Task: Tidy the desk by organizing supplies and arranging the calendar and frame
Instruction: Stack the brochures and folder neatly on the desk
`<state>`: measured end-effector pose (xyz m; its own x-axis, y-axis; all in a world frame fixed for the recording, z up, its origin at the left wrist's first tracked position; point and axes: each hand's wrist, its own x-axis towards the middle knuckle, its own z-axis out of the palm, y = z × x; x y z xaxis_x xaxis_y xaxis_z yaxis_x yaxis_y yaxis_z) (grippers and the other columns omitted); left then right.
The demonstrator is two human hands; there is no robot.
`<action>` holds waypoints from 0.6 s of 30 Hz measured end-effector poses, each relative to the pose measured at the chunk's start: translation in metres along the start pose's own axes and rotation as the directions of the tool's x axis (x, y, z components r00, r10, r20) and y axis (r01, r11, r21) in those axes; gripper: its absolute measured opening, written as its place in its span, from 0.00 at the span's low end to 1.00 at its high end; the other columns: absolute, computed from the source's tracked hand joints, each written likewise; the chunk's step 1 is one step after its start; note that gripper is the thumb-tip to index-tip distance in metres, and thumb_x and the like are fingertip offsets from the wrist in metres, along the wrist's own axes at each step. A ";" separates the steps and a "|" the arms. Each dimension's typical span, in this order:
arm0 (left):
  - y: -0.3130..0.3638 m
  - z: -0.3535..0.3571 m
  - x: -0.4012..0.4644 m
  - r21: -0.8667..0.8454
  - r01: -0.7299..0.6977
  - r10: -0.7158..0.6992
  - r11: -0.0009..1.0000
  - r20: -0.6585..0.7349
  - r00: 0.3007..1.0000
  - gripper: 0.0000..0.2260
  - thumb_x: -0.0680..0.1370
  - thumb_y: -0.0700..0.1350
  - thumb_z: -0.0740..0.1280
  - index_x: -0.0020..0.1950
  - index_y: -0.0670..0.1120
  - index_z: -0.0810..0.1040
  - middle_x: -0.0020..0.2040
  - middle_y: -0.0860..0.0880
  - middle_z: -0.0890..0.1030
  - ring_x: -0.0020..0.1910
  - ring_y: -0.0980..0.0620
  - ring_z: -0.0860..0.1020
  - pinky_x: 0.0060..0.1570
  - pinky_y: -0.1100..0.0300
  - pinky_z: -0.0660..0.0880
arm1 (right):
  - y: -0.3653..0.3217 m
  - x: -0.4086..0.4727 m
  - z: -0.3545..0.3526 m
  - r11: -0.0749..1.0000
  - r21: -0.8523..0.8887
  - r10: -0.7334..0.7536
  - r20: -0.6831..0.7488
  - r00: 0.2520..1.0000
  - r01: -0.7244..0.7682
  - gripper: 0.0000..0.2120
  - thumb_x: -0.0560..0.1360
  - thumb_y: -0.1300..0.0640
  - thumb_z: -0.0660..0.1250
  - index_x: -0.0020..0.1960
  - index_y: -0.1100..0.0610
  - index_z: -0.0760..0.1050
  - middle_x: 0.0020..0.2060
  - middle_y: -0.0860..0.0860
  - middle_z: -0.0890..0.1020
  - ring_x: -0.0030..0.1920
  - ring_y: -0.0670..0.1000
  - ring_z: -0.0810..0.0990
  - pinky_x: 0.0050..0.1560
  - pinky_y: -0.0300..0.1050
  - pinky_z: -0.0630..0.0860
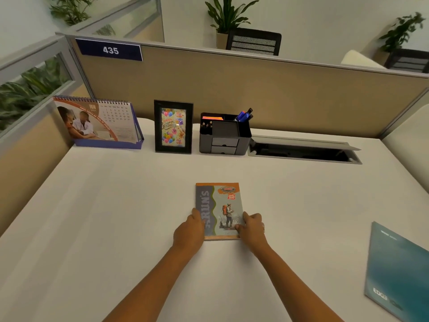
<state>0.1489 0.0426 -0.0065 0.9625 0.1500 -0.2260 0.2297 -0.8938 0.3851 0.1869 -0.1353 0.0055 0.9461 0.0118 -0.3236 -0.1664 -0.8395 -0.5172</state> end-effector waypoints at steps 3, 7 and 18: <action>0.000 -0.001 0.000 -0.034 0.021 -0.022 0.999 -0.005 1.000 0.20 0.82 0.51 0.53 0.70 0.42 0.60 0.60 0.44 0.76 0.51 0.47 0.79 0.47 0.55 0.78 | 0.004 -0.008 -0.005 0.997 0.072 -0.004 -0.022 1.000 0.006 0.17 0.76 0.53 0.64 0.62 0.60 0.70 0.59 0.58 0.68 0.58 0.57 0.71 0.59 0.46 0.70; 0.011 -0.007 -0.007 -0.021 0.129 -0.130 0.991 -0.097 0.987 0.17 0.80 0.52 0.56 0.65 0.44 0.63 0.56 0.44 0.76 0.49 0.47 0.78 0.43 0.54 0.78 | 0.025 -0.020 -0.017 0.980 0.196 -0.015 -0.085 0.996 0.032 0.24 0.76 0.54 0.65 0.69 0.58 0.65 0.61 0.57 0.69 0.61 0.56 0.71 0.65 0.50 0.67; 0.120 0.050 -0.056 0.204 -0.109 0.172 0.973 -0.320 0.932 0.20 0.66 0.46 0.75 0.55 0.41 0.77 0.48 0.41 0.78 0.40 0.43 0.76 0.31 0.53 0.74 | 0.167 -0.040 -0.115 0.981 0.188 0.115 -0.405 0.907 -0.041 0.15 0.75 0.61 0.64 0.61 0.56 0.73 0.58 0.57 0.74 0.59 0.59 0.71 0.58 0.48 0.65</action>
<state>0.1158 -0.0945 0.0072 0.9824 0.1214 0.1417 0.0888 -0.9722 0.2168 0.1535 -0.3379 0.0230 0.9514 -0.3062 -0.0321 -0.2543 -0.7224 -0.6430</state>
